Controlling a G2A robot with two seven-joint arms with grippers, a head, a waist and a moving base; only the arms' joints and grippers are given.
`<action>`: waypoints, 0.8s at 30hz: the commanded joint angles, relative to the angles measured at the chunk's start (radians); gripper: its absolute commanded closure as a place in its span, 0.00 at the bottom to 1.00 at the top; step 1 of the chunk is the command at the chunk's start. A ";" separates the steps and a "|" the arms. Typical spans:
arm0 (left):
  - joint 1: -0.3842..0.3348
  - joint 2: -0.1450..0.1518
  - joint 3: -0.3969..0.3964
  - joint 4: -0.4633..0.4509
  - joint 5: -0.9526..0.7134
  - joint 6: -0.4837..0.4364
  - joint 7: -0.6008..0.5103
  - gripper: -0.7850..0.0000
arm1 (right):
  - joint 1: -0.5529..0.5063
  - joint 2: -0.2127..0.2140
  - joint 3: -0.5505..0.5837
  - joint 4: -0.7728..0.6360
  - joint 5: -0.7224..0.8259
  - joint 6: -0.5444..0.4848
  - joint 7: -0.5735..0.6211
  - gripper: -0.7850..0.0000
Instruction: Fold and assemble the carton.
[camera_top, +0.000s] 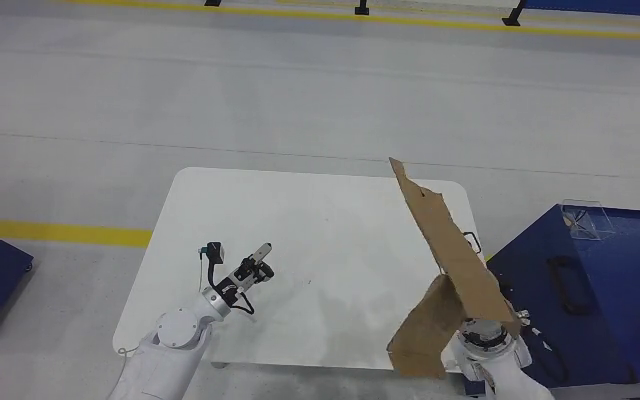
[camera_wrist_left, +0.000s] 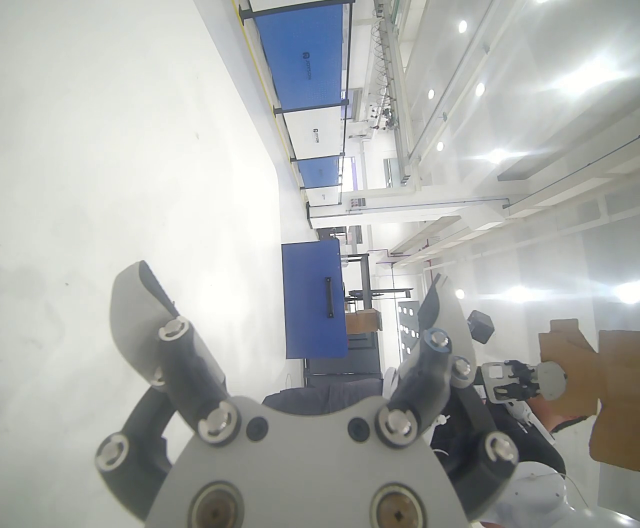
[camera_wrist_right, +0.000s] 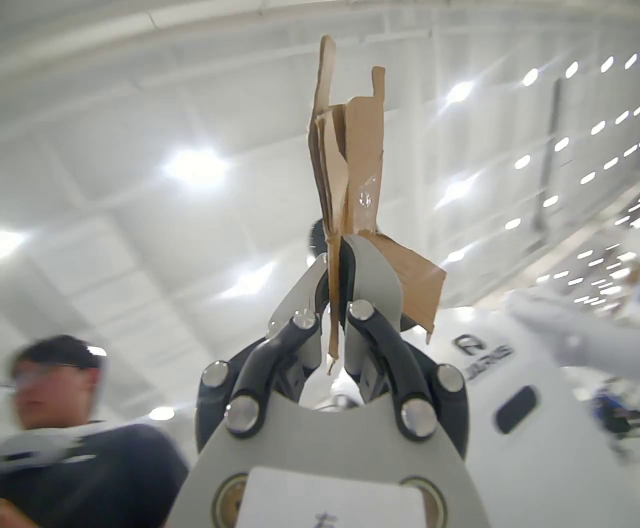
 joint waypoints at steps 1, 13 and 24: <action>0.000 0.000 0.000 0.000 0.000 0.000 0.000 0.00 | 0.020 -0.009 -0.071 0.043 0.119 0.141 0.003 1.00; 0.000 0.000 0.000 0.000 0.000 0.000 0.000 0.00 | 0.166 -0.102 -0.465 0.261 0.633 0.556 -0.231 1.00; 0.000 0.000 0.000 0.000 0.000 0.000 0.000 0.00 | 0.223 -0.117 -0.361 0.216 0.226 0.360 -0.134 1.00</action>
